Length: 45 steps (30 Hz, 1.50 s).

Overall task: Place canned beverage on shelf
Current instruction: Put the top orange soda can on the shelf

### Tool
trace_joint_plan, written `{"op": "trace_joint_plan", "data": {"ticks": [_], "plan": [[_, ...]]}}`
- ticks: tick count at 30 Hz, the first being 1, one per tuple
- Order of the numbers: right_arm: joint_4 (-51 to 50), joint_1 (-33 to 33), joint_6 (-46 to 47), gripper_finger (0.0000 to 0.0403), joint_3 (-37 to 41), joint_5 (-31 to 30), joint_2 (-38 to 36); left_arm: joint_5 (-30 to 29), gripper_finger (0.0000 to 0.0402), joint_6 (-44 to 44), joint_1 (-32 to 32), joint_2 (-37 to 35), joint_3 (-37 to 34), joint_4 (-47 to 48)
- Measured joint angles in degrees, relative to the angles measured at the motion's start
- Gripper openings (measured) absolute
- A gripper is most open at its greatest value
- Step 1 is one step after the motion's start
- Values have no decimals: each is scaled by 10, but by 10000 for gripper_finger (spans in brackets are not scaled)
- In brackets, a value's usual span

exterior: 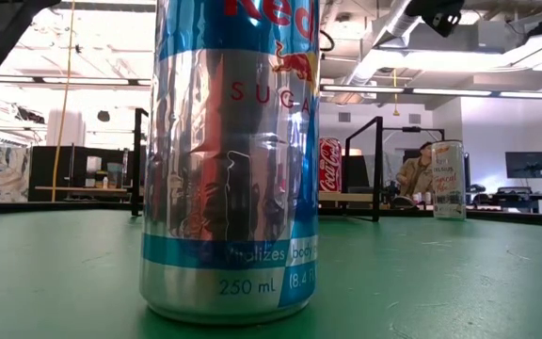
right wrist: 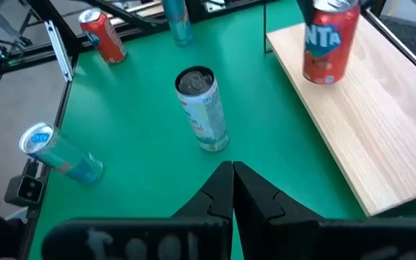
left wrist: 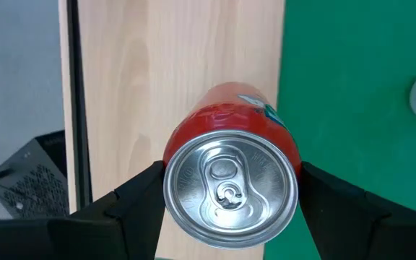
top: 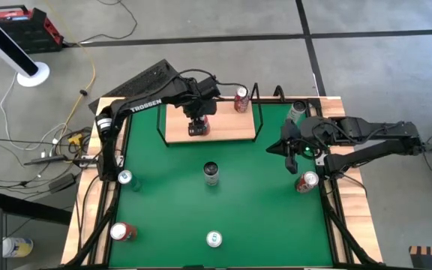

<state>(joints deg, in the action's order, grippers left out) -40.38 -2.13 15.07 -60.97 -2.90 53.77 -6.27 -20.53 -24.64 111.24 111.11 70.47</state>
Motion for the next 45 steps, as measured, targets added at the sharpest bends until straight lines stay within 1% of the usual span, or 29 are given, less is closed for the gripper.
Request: {"op": "trace_joint_plan", "data": {"ticks": [4,13,23,33,38,43,45], "plan": [[1,0,0,30,0,0,18,-2,254,0,-8,13,-1,15],[5,-1,0,30,0,0,22,-4,255,-1,-8,14,-1,24],[5,-1,-1,30,0,0,22,0,305,1,-7,14,-1,31],[5,-1,-3,30,0,0,22,-6,315,1,-1,14,1,24],[5,-1,-11,30,0,0,22,-1,316,2,0,14,42,41],[5,-1,-15,30,0,0,22,1,316,4,2,14,108,61],[5,-1,-16,30,0,0,22,13,316,10,5,14,140,69]]}}
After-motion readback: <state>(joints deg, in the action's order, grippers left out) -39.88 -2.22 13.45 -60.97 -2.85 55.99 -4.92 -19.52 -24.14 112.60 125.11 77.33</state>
